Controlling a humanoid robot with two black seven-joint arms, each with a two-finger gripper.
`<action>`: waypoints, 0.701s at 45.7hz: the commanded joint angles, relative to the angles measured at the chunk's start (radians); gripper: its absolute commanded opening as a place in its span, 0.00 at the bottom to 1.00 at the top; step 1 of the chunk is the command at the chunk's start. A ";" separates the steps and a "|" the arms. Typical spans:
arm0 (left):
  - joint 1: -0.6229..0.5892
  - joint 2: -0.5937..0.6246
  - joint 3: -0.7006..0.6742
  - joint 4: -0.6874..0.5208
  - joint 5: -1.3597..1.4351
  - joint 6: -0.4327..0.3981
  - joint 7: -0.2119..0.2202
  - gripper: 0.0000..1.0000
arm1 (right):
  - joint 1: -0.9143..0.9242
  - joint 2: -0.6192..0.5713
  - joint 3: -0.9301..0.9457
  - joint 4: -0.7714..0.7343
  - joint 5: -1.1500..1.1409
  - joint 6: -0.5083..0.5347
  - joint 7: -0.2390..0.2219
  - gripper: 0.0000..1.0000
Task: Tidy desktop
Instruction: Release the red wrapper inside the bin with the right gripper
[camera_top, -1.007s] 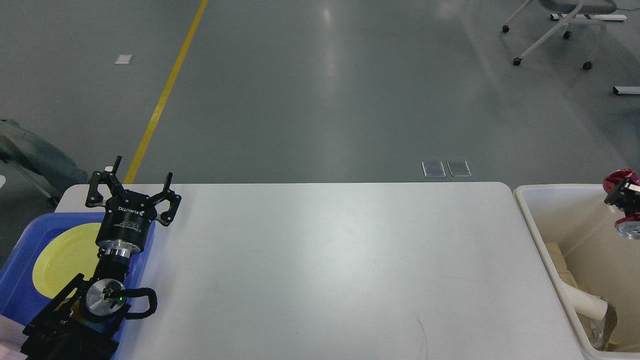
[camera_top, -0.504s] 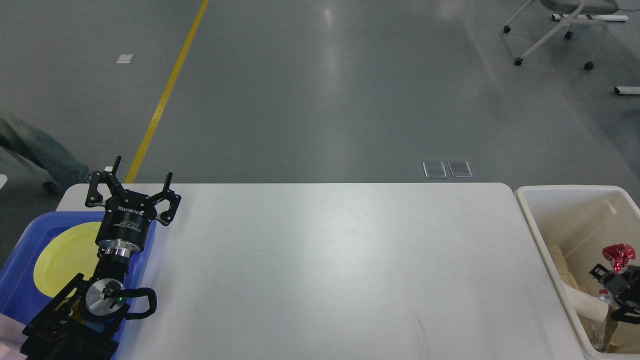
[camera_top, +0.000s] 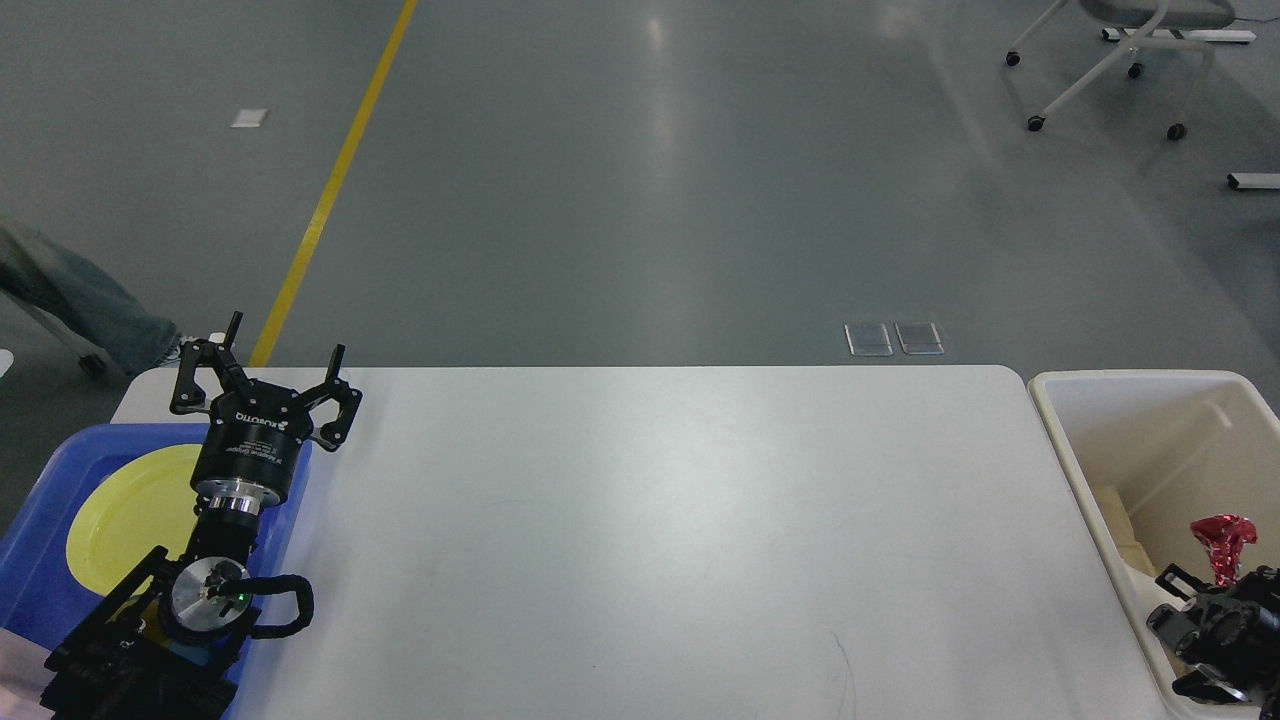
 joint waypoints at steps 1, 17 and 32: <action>0.000 0.000 0.000 0.000 0.000 0.000 0.000 0.99 | 0.005 0.002 0.001 0.008 -0.002 -0.107 0.000 1.00; -0.002 0.000 0.001 0.000 0.000 0.000 0.000 0.99 | 0.005 -0.001 0.001 0.017 -0.003 -0.125 -0.005 1.00; 0.000 0.000 0.000 0.000 0.000 0.000 0.000 0.99 | 0.117 -0.058 0.285 0.019 0.008 -0.125 -0.001 1.00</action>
